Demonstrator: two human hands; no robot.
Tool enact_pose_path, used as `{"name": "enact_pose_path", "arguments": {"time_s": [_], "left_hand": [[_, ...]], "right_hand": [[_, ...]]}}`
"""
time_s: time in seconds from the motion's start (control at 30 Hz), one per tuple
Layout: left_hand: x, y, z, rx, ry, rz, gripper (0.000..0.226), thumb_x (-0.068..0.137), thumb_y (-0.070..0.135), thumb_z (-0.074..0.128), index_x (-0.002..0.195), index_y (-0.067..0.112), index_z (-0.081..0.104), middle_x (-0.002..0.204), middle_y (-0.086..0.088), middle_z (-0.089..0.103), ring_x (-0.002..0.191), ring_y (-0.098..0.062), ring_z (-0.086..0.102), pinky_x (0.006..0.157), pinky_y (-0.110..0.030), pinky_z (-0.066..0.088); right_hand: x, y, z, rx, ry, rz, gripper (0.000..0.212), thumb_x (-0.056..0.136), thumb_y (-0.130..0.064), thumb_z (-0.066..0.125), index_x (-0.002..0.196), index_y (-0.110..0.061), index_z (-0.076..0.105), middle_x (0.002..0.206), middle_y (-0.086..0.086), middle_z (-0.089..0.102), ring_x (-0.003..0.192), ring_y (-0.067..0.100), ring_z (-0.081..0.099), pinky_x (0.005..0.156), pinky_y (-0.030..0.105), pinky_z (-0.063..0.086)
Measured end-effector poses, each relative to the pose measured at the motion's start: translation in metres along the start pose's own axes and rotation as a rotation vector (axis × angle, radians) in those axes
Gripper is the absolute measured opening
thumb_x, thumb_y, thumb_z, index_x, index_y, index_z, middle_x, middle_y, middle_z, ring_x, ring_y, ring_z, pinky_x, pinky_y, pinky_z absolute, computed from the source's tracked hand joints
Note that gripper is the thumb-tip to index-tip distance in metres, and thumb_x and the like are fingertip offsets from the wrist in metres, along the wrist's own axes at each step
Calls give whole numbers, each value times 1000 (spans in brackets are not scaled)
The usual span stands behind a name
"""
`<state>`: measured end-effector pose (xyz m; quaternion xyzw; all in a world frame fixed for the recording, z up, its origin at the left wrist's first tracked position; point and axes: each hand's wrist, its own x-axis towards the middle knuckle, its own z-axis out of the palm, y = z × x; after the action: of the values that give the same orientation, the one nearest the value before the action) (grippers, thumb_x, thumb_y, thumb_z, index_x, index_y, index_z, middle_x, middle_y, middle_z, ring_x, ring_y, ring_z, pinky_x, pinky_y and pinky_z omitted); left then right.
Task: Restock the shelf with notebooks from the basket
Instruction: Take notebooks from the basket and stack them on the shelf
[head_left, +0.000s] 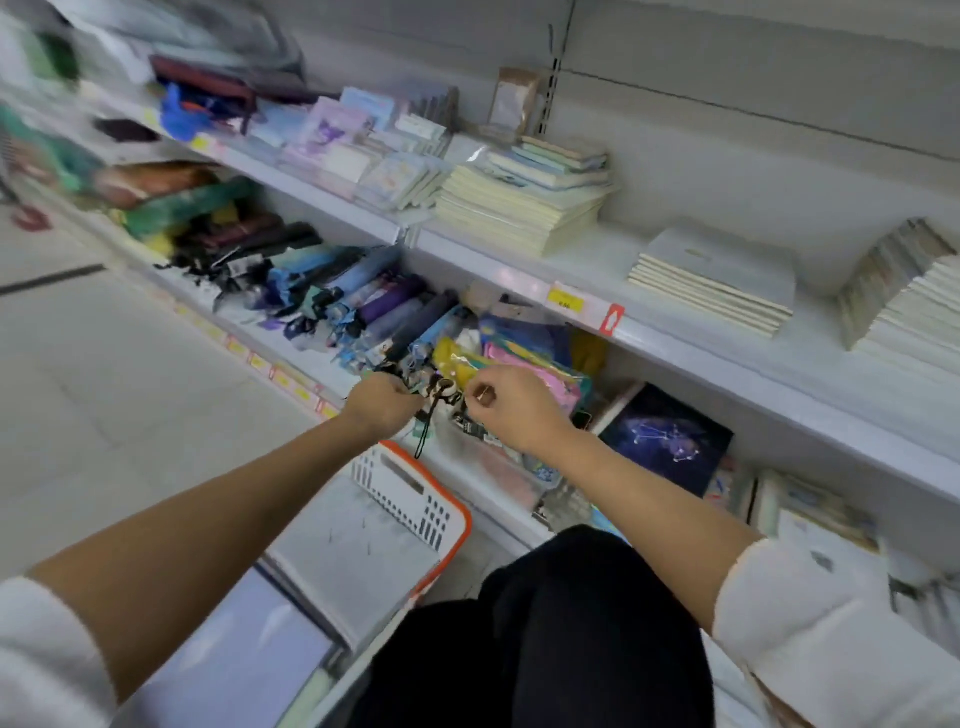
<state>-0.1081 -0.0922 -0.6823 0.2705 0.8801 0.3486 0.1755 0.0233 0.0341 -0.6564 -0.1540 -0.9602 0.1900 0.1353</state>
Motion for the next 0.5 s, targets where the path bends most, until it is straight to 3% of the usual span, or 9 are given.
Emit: {"name": "enact_pose_path", "arguments": {"time_s": [0.13,0.23,0.37,0.5], "left_hand": [[-11,-60,-1,-40,-55,-88,21,84,17,61,67,5,58,67,-9,51,61,-20,46,56,-27,35],[-16,-108,6,-109,-43,-151,23,83,15,60,65,8,49,66,-11,46,61,-22,41,55,-28,31],[-32,-176,11,-245,16,-338,25,83,14,62,63,7,49,61,-10,46,58,-23,43,58,-29,35],[-57,-249,9,-326,73,-526,35,85,12,63,56,11,44,54,-5,41,52,-20,39,57,-30,34]], "right_hand": [[2,-28,56,11,-236,-25,10,85,-14,60,81,-12,70,80,-2,66,75,17,60,68,33,50],[4,-38,103,34,-377,41,10,86,-16,62,86,-12,72,85,-3,66,80,15,60,74,37,53],[-2,-48,168,99,-540,128,15,89,-18,62,97,-8,70,107,2,66,100,17,60,77,27,48],[-22,-54,231,151,-646,215,23,91,-21,63,111,-11,66,131,10,56,111,25,58,84,29,45]]}}
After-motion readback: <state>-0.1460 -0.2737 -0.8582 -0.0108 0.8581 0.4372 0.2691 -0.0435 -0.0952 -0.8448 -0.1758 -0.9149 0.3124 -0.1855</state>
